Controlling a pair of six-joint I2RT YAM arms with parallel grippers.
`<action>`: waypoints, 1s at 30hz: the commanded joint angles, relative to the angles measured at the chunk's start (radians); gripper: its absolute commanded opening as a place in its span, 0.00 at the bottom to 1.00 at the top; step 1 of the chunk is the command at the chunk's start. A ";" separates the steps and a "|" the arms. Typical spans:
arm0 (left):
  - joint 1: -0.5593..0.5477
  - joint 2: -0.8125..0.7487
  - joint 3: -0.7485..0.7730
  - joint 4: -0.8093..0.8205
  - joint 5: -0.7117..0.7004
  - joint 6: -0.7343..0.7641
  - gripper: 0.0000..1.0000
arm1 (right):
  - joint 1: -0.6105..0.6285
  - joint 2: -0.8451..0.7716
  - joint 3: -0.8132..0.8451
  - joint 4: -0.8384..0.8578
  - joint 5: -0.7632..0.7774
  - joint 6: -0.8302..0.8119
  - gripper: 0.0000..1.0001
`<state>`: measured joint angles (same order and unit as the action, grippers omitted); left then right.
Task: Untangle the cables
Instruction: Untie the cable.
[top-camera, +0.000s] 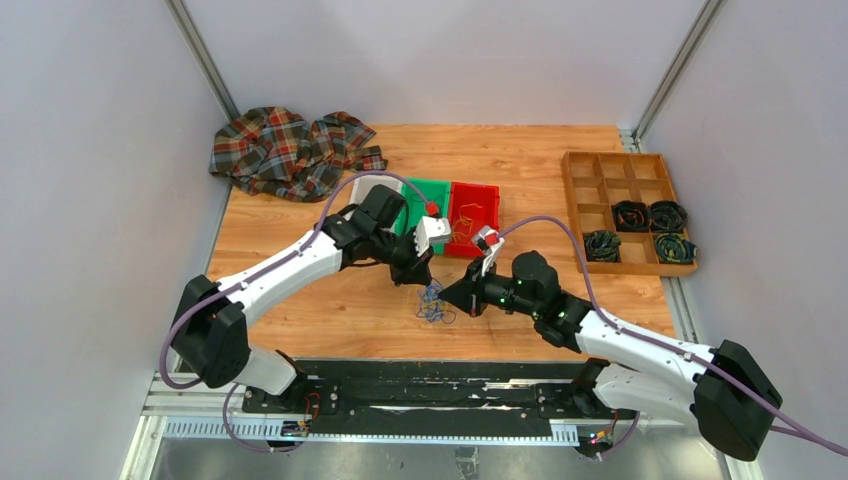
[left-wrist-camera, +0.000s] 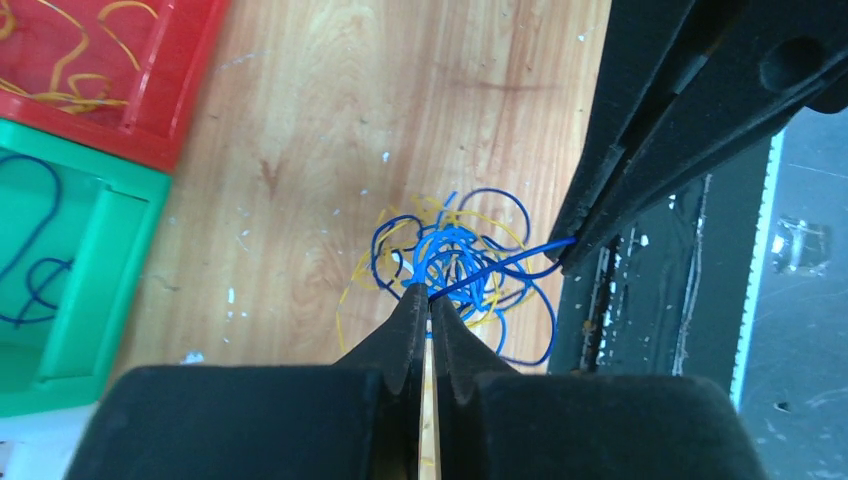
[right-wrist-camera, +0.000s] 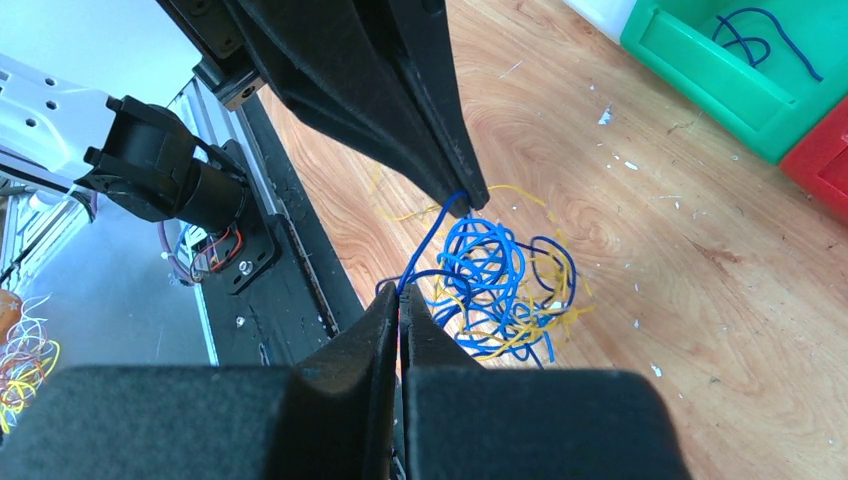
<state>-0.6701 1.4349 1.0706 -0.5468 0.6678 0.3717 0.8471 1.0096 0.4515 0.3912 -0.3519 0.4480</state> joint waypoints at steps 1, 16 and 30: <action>-0.005 -0.043 0.004 0.063 -0.041 -0.043 0.01 | 0.014 -0.025 0.014 0.035 -0.015 0.016 0.01; -0.005 -0.113 -0.014 -0.038 0.006 -0.071 0.12 | 0.014 -0.060 0.005 0.061 0.052 0.009 0.01; -0.002 -0.087 0.029 -0.030 0.148 0.014 0.54 | 0.030 -0.039 0.023 0.028 -0.051 -0.001 0.01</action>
<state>-0.6701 1.3422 1.0470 -0.5476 0.7414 0.3222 0.8619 0.9691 0.4511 0.4198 -0.3634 0.4530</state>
